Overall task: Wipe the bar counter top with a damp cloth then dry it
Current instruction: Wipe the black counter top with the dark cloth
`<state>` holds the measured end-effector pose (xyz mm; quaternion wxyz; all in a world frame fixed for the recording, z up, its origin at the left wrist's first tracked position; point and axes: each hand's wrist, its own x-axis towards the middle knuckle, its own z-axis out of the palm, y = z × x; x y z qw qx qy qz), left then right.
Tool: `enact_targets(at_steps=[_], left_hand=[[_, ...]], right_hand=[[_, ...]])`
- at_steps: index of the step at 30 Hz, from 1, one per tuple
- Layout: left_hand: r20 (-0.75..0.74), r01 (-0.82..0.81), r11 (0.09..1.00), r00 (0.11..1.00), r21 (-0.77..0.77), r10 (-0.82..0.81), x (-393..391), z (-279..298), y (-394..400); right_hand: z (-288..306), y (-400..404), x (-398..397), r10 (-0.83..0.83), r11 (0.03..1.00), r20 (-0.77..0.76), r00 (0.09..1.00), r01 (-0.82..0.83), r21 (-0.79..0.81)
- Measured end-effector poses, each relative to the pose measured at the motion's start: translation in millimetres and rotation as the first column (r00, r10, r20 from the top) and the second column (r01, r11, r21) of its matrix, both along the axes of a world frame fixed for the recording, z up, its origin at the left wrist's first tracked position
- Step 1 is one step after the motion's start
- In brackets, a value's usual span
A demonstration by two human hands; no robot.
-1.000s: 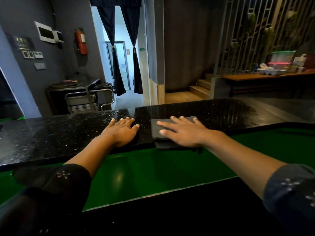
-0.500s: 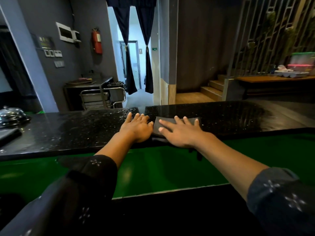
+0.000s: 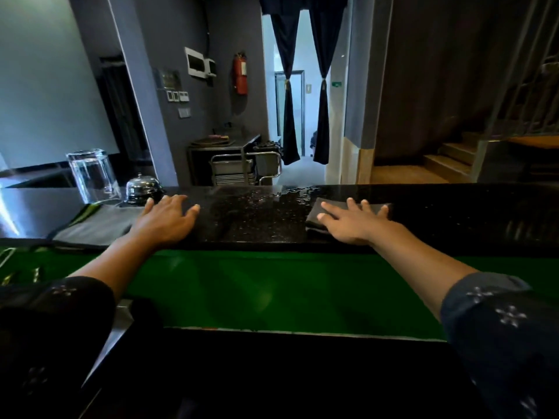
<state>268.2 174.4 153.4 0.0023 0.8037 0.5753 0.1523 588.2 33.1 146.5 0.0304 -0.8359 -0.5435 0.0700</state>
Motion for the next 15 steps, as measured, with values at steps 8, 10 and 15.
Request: enact_targets(at_steps=[8,10,15], left_hand=[[-0.099,0.037,0.992,0.994,-0.118,-0.049,-14.0,-12.9,22.3],[-0.085,0.037,0.991,0.995,-0.128,-0.048,-13.5,-15.9,24.9],[-0.062,0.045,0.989,0.997,-0.138,-0.054,-17.6,-17.3,25.3]], right_hand=[[-3.2,8.4,25.0,0.044,0.999,0.04,0.998,-0.044,-0.009],[-1.4,27.8,34.1,-0.025,1.0,0.027,0.999,0.026,-0.015],[1.1,83.2,41.4,-0.135,0.991,-0.002,0.991,0.135,-0.02]])
